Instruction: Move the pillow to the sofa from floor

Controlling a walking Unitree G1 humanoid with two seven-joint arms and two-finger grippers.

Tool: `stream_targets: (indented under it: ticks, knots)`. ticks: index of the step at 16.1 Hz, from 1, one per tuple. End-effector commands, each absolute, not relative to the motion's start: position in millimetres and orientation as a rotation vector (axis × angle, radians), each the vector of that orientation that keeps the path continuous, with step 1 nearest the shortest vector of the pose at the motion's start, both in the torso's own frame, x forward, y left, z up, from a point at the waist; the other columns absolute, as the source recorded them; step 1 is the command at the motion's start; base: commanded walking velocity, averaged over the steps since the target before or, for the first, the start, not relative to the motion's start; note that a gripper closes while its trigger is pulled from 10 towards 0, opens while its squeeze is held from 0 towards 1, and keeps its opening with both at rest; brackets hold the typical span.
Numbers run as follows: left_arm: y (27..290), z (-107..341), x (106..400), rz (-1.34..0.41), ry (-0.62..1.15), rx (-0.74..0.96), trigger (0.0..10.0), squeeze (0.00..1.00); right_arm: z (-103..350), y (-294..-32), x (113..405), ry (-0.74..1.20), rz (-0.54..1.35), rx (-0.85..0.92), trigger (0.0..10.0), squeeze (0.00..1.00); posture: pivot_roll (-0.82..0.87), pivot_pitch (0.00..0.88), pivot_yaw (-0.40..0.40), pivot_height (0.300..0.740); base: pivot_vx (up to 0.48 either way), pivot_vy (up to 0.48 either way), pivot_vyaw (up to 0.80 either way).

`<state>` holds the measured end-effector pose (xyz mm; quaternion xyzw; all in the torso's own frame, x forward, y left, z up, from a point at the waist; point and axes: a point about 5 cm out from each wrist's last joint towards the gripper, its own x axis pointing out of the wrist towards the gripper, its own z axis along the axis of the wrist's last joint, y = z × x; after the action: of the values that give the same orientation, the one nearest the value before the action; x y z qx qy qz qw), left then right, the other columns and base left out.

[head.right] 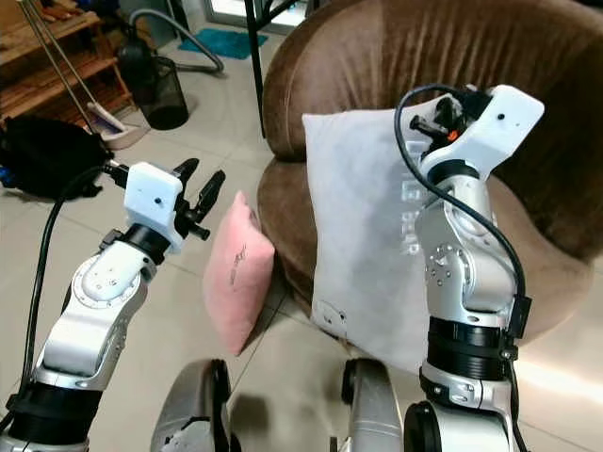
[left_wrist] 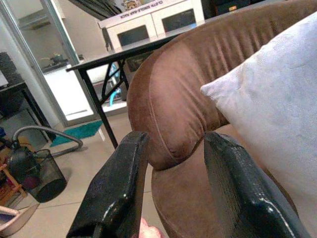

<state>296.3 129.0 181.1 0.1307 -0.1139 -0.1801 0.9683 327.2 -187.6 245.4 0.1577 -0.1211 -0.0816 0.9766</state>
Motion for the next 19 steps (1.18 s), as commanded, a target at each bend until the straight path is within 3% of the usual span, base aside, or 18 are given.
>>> stream_targets:
  ticks: [1,8,15,19]
  knots:
    - [131.8,179.3,296.1,-0.359,-0.219,0.277,10.0,0.00,254.9,-184.1,320.4,-0.299,-0.153,0.297,10.0,0.00,-0.03,0.000,0.037,0.664,0.000,0.000,0.00]
    - [127.3,182.4,297.1,-0.382,-0.237,0.246,10.0,0.00,253.6,-187.2,316.9,-0.304,-0.176,0.282,10.0,0.00,-0.03,0.000,0.040,0.739,0.000,0.000,0.00]
    - [124.0,179.3,293.7,-0.407,-0.224,0.206,10.0,0.00,245.0,-190.2,315.0,-0.292,-0.209,0.302,10.0,0.00,-0.03,0.000,0.043,0.740,0.000,0.000,0.00]
    - [124.9,181.6,296.3,-0.405,-0.232,0.203,10.0,0.00,242.5,-189.9,315.3,-0.280,-0.206,0.306,10.0,0.00,-0.03,0.000,0.044,0.740,0.069,0.000,-0.80]
